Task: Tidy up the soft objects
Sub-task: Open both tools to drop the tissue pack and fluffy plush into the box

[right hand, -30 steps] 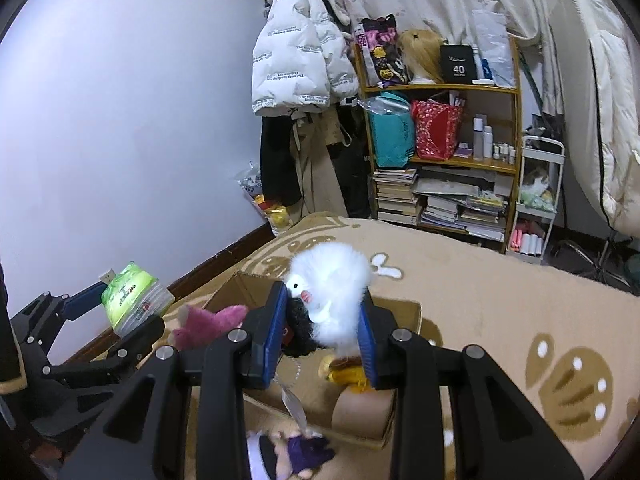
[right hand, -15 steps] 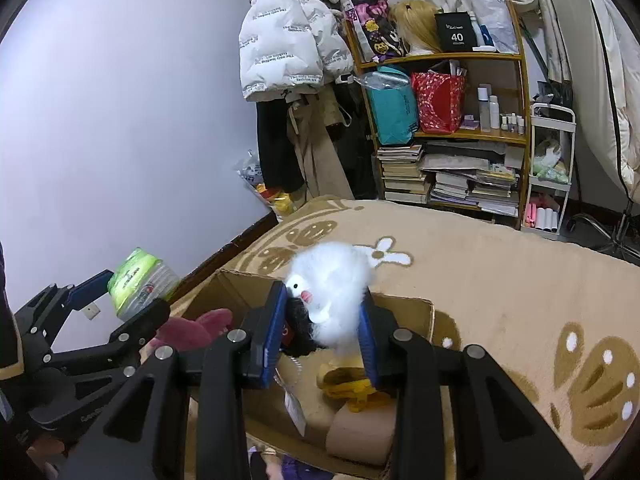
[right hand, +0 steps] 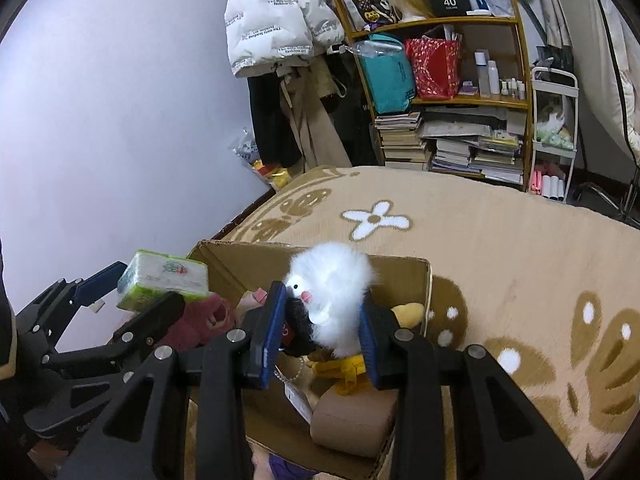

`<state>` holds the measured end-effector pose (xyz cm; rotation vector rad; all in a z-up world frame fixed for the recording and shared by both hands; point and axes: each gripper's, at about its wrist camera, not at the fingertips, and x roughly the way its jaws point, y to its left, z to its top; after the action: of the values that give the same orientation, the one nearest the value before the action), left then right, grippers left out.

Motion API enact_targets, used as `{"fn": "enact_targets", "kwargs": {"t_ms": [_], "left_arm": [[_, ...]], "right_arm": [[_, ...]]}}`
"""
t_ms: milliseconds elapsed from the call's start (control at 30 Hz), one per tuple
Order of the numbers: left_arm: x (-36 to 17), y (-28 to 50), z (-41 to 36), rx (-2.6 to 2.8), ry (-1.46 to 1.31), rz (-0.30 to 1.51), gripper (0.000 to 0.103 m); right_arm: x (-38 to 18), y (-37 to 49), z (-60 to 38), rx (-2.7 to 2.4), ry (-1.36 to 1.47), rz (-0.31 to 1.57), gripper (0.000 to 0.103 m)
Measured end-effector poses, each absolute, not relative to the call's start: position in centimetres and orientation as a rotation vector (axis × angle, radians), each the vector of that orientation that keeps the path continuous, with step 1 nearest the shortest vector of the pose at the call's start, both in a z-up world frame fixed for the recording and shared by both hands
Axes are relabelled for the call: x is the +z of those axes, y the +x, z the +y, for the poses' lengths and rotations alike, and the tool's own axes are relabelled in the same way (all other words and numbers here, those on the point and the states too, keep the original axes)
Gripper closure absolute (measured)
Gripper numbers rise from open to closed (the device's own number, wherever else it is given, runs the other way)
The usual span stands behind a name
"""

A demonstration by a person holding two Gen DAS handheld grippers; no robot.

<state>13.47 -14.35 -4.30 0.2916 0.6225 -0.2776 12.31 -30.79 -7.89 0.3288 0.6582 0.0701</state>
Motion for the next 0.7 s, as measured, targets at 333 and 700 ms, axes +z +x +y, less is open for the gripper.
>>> {"fn": "enact_targets", "kwargs": {"t_ms": [333,700], "left_arm": [[-4.8,13.5,-15.0,-0.292,0.288,0.654,0.013],[-4.0,12.9,-14.0,-0.267,0.258,0.670,0.003]], "right_arm": [[-7.7,12.0,-31.4,0.076,0.349,0.672,0.064],[-6.5,9.9,-31.7,0.038,0.377,0.676,0.018]]}}
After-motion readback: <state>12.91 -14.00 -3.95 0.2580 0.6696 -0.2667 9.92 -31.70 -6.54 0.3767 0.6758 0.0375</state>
